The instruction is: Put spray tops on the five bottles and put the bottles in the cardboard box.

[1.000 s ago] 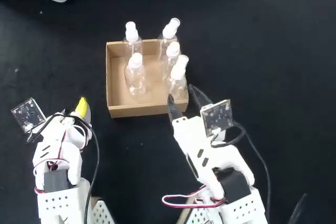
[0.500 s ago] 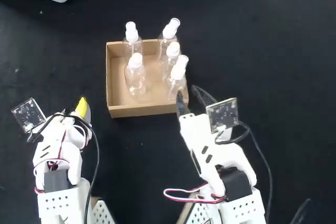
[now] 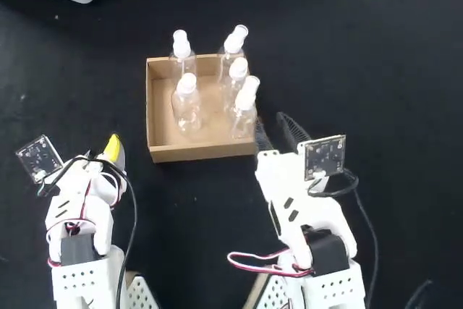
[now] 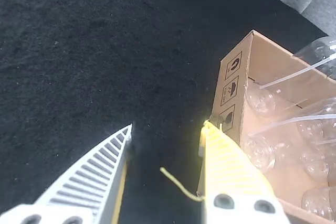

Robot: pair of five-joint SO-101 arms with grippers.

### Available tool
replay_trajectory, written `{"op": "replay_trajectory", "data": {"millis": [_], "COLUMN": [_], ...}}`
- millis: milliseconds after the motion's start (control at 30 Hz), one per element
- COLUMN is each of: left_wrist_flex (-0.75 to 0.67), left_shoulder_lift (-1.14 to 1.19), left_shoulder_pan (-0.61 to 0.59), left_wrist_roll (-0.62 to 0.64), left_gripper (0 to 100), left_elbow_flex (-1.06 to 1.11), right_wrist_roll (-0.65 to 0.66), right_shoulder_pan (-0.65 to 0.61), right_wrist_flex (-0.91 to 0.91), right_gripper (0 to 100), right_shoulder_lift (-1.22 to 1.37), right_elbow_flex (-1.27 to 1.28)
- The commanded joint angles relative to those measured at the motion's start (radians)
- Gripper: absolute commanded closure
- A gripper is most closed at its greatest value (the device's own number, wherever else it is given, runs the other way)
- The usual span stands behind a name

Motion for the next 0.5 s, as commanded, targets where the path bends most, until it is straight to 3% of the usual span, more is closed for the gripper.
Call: {"op": "replay_trajectory", "data": {"millis": [0,200,467], "left_wrist_flex": [0.005,0.029,0.074], "left_shoulder_lift": [-0.014,-0.014,-0.014], "left_shoulder_pan": [0.004,0.010,0.077], "left_wrist_roll": [-0.003,-0.002,-0.002], "left_gripper": [81,81,81], "left_elbow_flex": [0.024,0.024,0.024], "right_wrist_roll": [-0.009,-0.011,-0.011], "right_shoulder_pan": [0.055,0.060,0.060], "right_wrist_flex": [-0.043,-0.086,-0.130], "right_gripper": [91.0,98.3,98.6], "right_shoulder_lift": [-0.099,-0.099,-0.097], "right_elbow_flex": [-0.005,0.008,0.033]}}
